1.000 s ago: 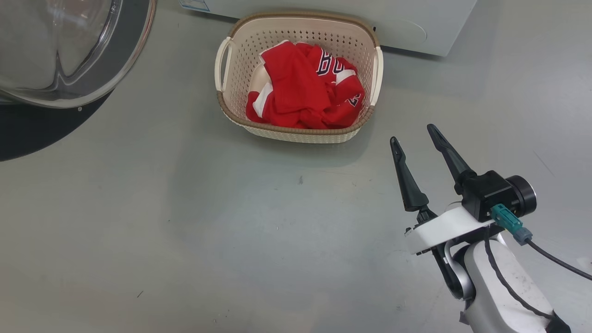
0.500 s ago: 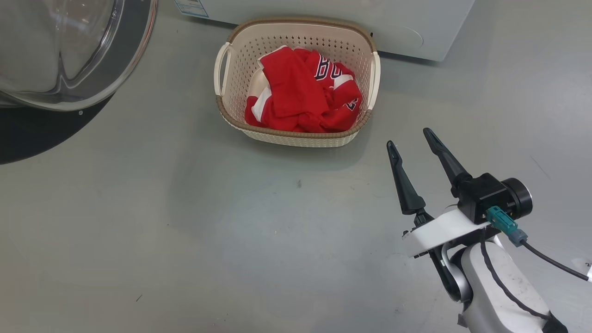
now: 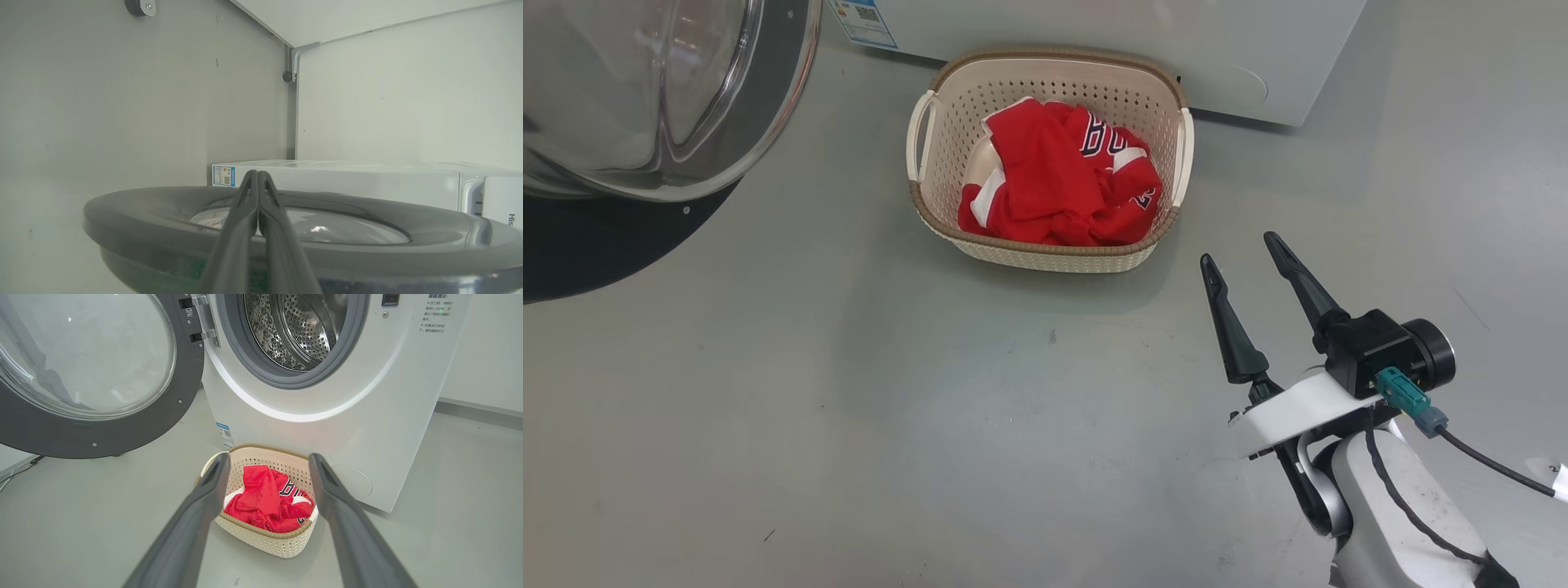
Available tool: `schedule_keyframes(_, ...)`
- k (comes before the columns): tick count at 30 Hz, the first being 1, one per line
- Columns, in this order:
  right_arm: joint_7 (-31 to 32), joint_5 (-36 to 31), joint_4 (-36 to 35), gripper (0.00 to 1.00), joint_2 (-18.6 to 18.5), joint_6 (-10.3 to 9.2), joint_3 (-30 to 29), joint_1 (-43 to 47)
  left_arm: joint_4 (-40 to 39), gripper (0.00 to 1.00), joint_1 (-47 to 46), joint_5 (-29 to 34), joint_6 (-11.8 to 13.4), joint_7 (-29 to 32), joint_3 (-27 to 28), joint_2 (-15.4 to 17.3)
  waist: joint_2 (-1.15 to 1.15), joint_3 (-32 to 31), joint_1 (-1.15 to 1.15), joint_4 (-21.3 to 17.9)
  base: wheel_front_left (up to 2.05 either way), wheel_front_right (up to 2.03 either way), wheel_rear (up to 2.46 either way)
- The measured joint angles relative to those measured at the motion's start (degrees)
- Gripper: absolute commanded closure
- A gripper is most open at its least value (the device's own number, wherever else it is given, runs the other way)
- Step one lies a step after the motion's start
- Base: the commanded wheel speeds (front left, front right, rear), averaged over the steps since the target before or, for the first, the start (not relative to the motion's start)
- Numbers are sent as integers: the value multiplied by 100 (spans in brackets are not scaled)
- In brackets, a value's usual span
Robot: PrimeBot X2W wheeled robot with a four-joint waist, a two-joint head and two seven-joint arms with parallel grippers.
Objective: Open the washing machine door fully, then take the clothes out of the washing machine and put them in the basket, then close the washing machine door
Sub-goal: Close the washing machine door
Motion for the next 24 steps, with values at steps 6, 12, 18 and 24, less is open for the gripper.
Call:
schedule_keyframes(6, -10, 5, 11, 0, 2, 0, 0, -1, 98, 100, 1, -12, -253, 343, -55, 18, 0, -33, 0, 19, 0, 0, 0)
schedule_keyframes(12, -16, 8, 32, 0, 4, 0, -7, -1, 143, 100, 3, -140, -545, 771, -156, -71, 0, -71, 0, 53, 0, 0, 0)
schedule_keyframes(18, -19, 16, 77, 0, 19, 0, -20, -1, 199, 100, 36, -213, -844, 1131, -270, -259, 0, -116, 0, 99, 0, 0, 0)
schedule_keyframes(24, -67, 63, 157, 0, 33, 0, -18, 0, 274, 100, 204, -330, -1127, 1610, -335, -433, 0, -243, 0, 135, 0, 0, 0)
